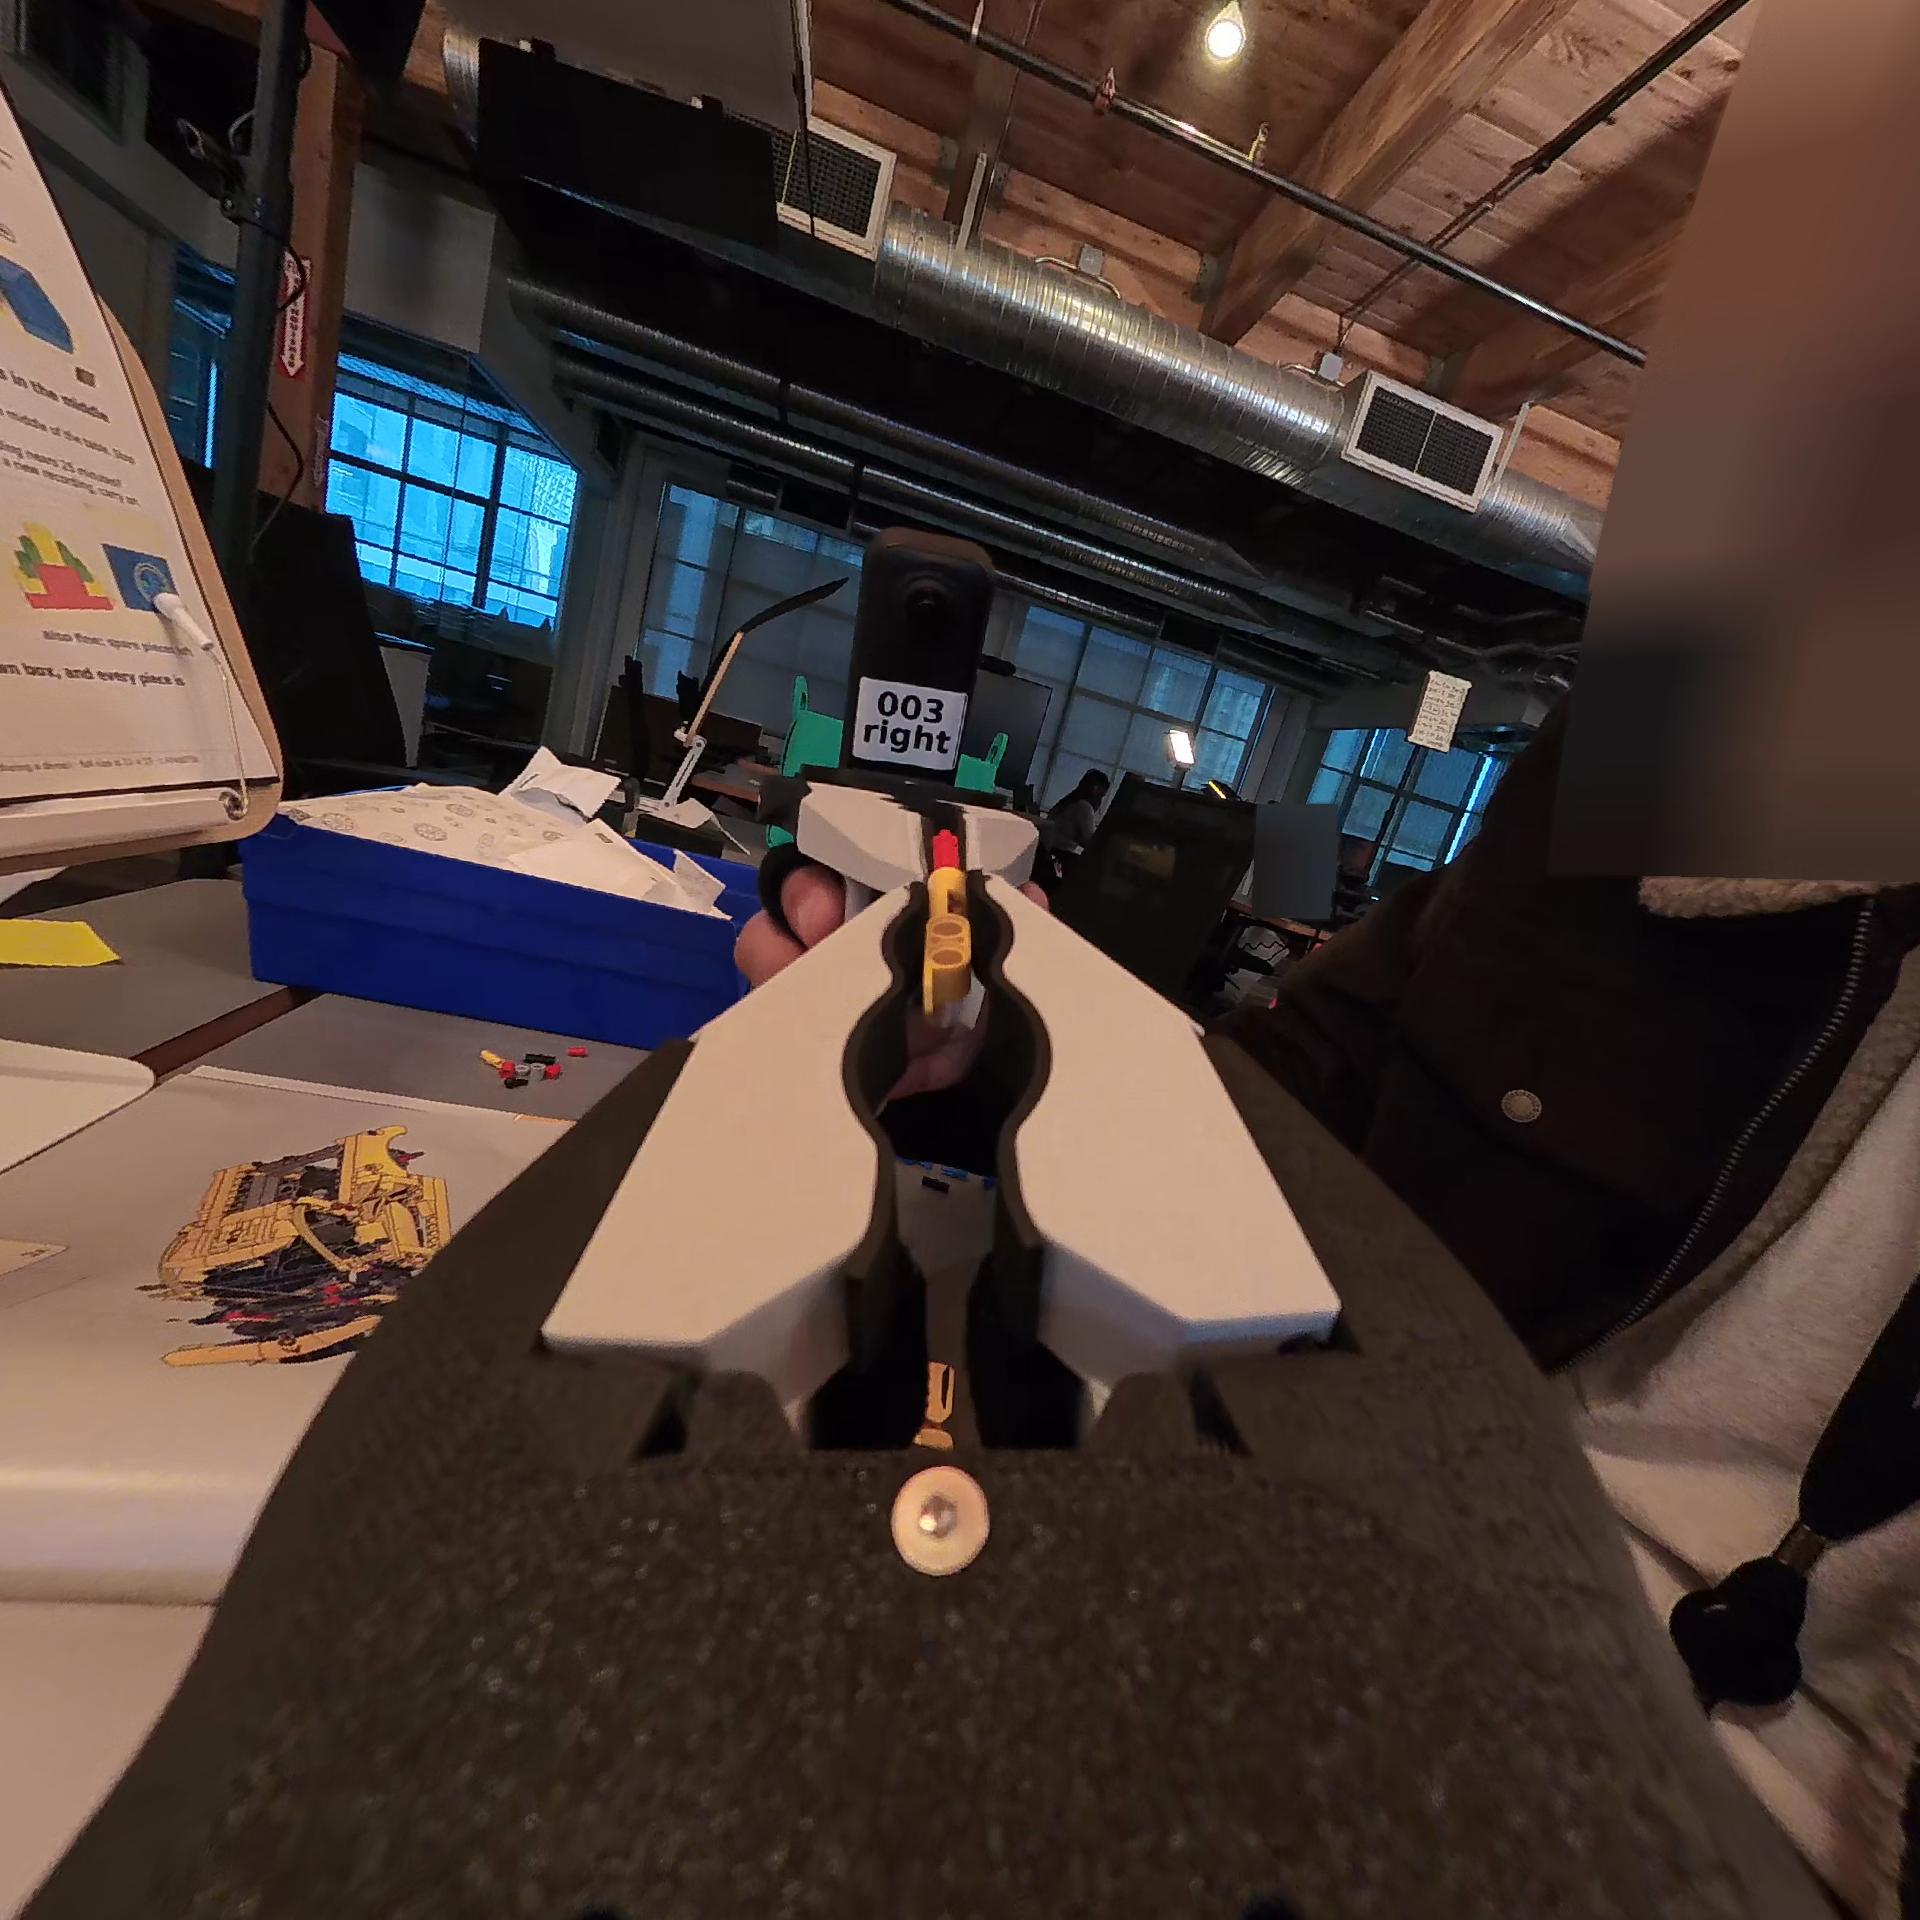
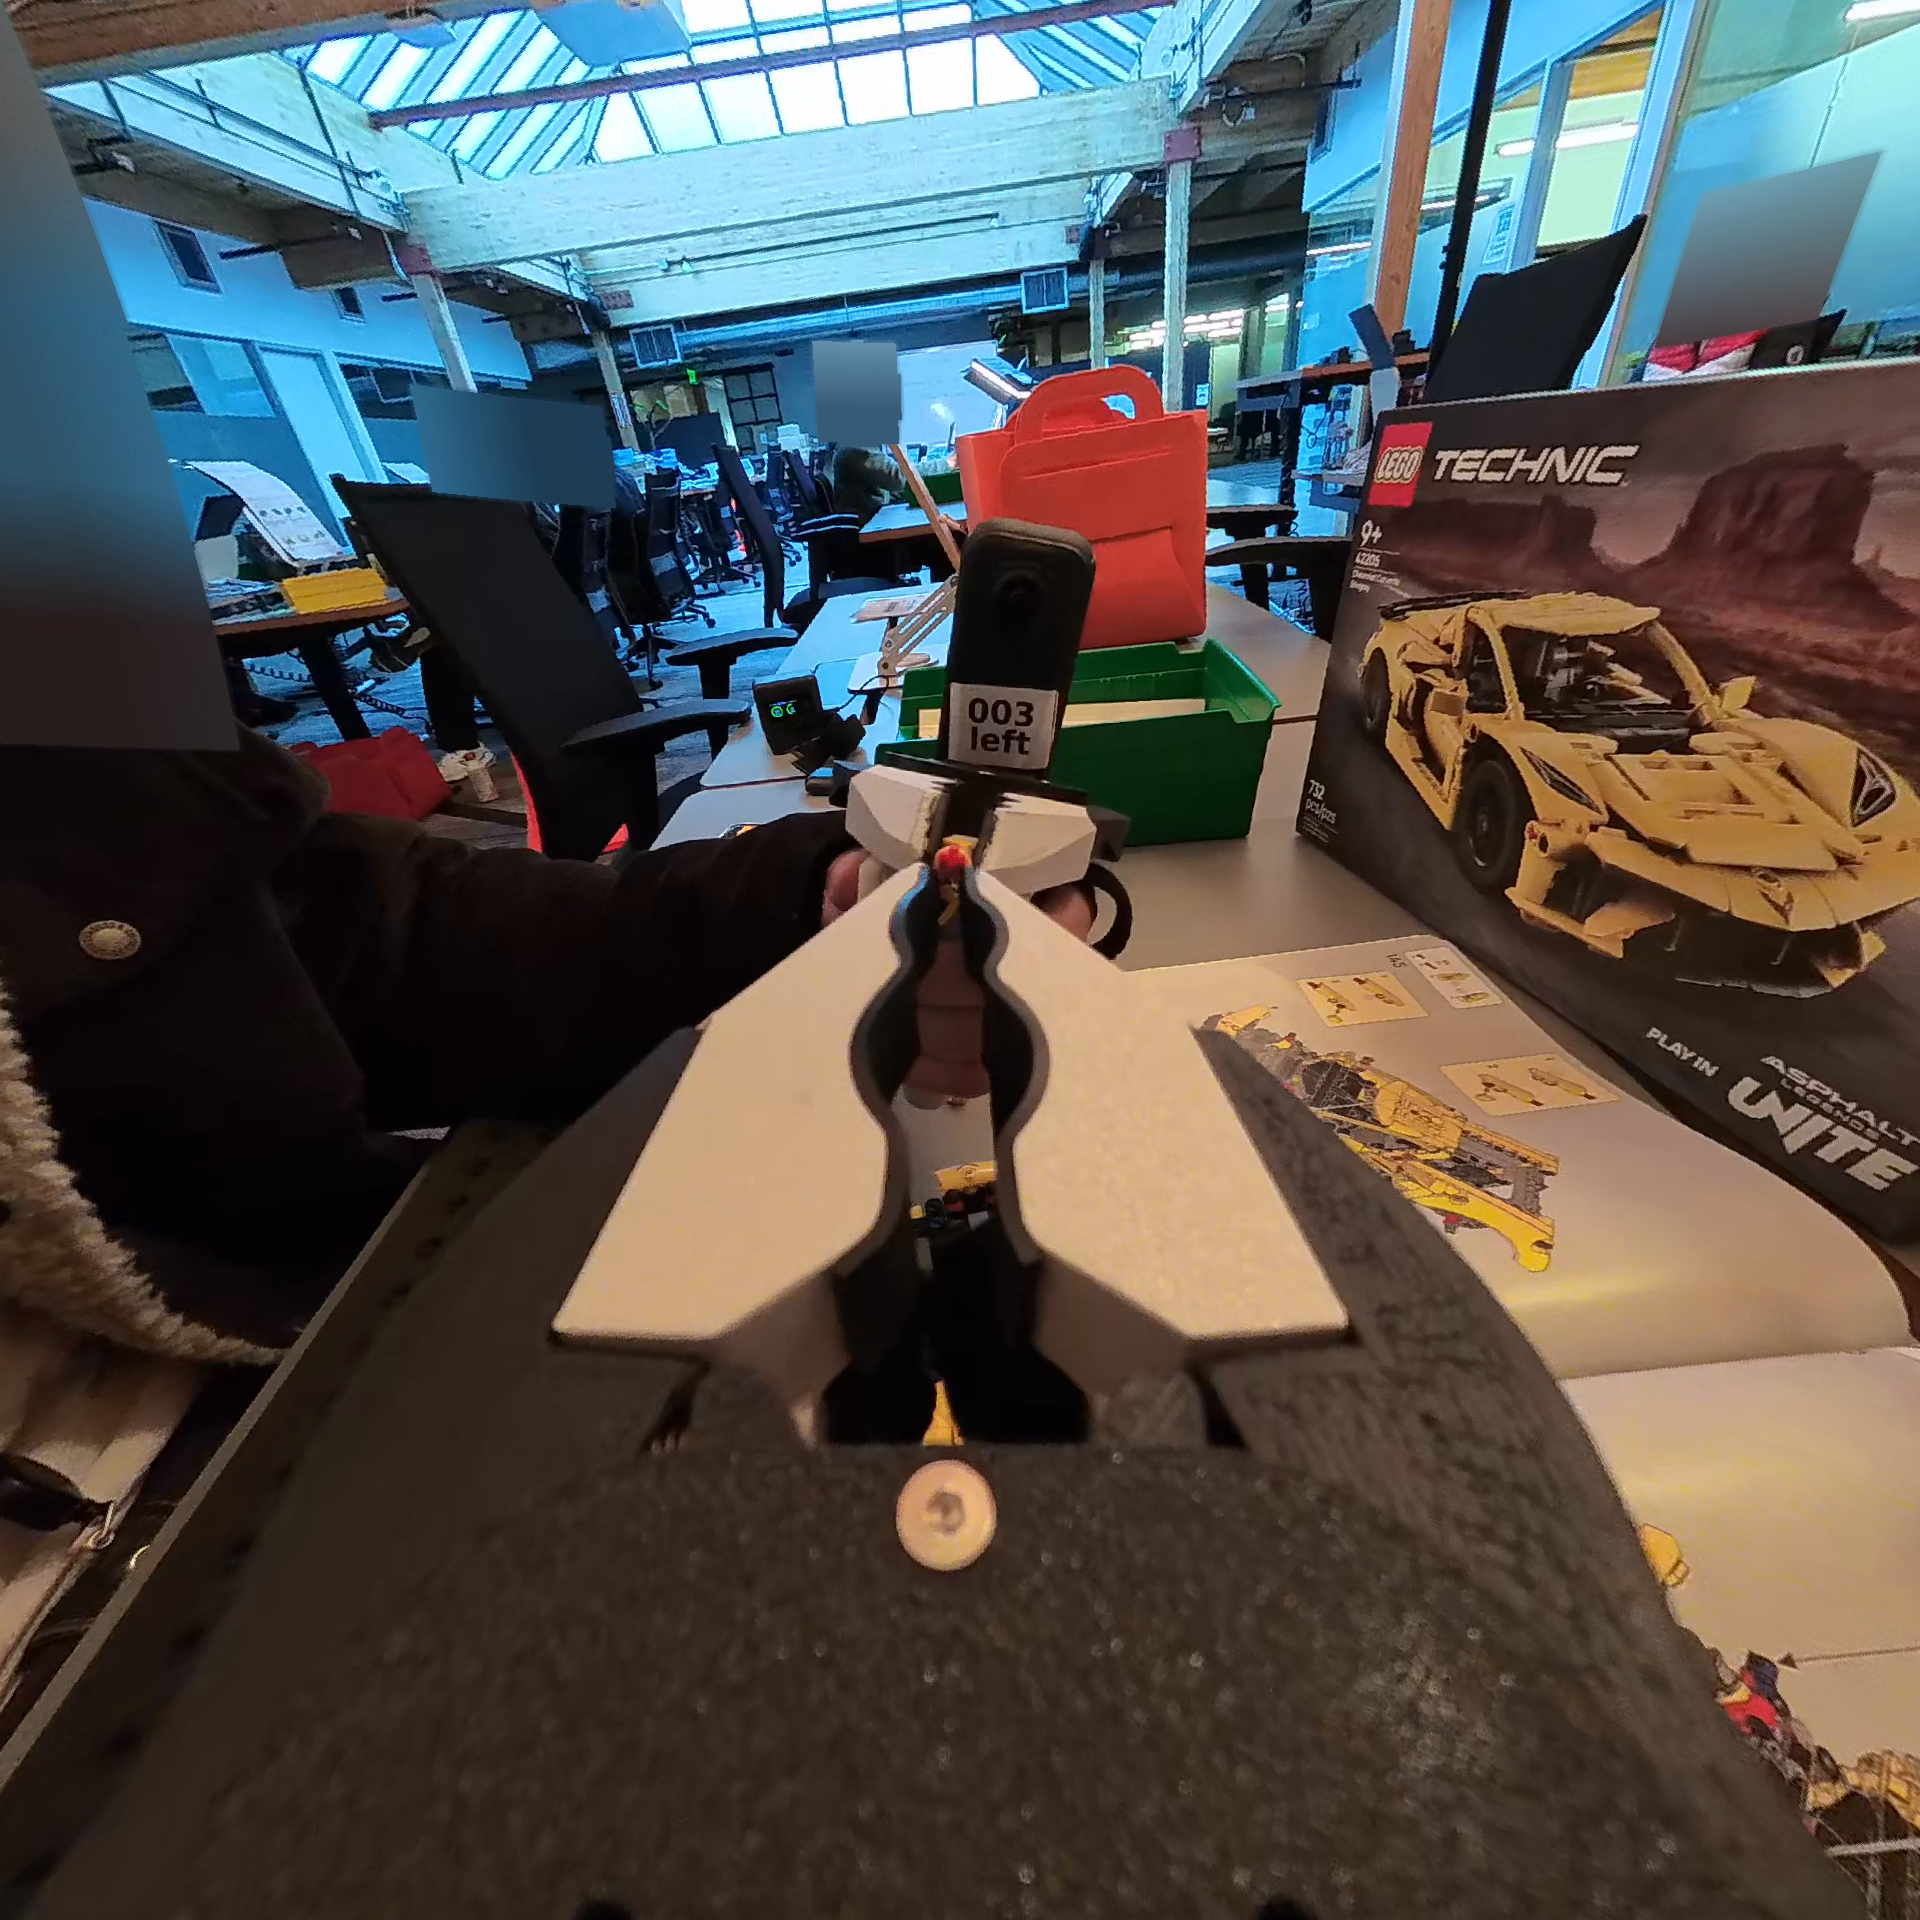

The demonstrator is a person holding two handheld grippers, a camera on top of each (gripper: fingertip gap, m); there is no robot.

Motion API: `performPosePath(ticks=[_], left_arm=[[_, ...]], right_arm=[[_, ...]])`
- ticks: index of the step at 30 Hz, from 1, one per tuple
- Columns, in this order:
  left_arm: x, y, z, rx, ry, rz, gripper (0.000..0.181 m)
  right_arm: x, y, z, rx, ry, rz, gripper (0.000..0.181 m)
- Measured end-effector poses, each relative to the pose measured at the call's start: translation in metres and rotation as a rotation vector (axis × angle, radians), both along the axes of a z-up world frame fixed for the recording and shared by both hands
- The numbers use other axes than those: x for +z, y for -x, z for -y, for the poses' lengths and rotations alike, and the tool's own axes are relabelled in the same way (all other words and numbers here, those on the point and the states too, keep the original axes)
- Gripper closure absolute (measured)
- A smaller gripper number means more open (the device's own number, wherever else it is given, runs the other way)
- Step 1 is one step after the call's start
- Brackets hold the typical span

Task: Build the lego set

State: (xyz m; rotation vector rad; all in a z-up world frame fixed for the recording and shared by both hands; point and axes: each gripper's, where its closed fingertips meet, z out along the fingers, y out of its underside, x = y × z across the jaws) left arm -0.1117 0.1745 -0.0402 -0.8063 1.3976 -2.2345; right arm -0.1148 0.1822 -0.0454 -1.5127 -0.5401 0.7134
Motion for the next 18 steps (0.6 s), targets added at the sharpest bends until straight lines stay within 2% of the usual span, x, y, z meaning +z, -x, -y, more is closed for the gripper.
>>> performPosePath(ticks=[14, 18], left_arm=[[-0.0017, -0.0007, 0.0010, -0.006, -0.004, -0.007, 0.175], [0.0023, 0.0020, -0.0074, 0.019, -0.009, 0.001, 0.175]], right_arm=[[-0.0030, -0.0010, 0.0002, 0.000, 0.020, 0.008, 0.181], [0.0010, -0.0072, 0.0024, -0.025, 0.011, 0.022, 0.181]])
